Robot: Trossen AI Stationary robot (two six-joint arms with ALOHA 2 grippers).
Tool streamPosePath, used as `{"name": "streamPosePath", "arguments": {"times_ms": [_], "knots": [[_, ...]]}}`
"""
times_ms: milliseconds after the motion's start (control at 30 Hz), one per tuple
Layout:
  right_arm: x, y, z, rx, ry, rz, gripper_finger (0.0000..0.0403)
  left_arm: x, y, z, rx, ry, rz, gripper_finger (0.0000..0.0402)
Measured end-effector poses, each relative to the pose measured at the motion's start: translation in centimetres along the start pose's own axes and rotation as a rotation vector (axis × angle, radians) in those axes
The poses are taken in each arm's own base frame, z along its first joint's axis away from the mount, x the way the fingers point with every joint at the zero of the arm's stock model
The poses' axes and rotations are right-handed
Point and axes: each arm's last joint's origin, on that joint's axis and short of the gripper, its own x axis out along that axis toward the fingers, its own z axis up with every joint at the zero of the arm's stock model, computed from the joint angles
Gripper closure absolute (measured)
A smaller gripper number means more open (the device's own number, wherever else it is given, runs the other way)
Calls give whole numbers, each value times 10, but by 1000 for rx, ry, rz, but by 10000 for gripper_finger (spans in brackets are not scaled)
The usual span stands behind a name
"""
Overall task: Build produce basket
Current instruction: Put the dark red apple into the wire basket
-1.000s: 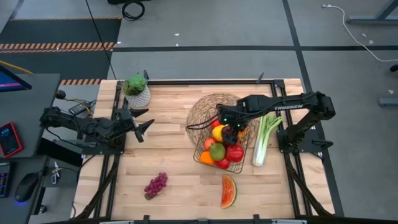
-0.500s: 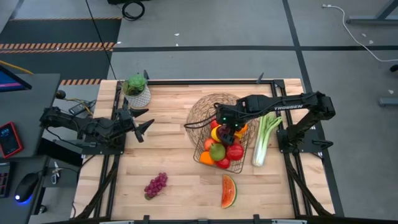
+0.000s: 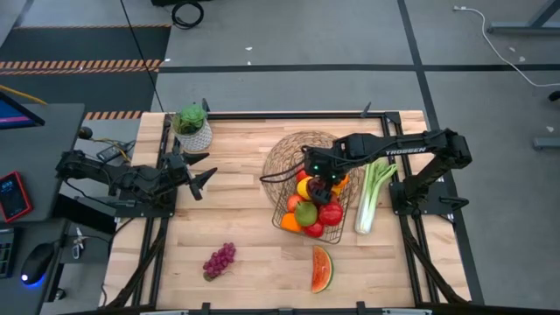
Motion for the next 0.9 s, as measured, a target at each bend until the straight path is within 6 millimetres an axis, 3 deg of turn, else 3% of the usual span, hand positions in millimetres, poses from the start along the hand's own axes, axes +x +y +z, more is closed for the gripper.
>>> {"name": "streamPosePath", "arguments": {"times_ms": [500,900], "knots": [[0,2,1,63,-3,33,5,0,0,0,0,0,0,114],[0,-2,-6,140,42,-49,5,0,0,0,0,0,0,114]]}}
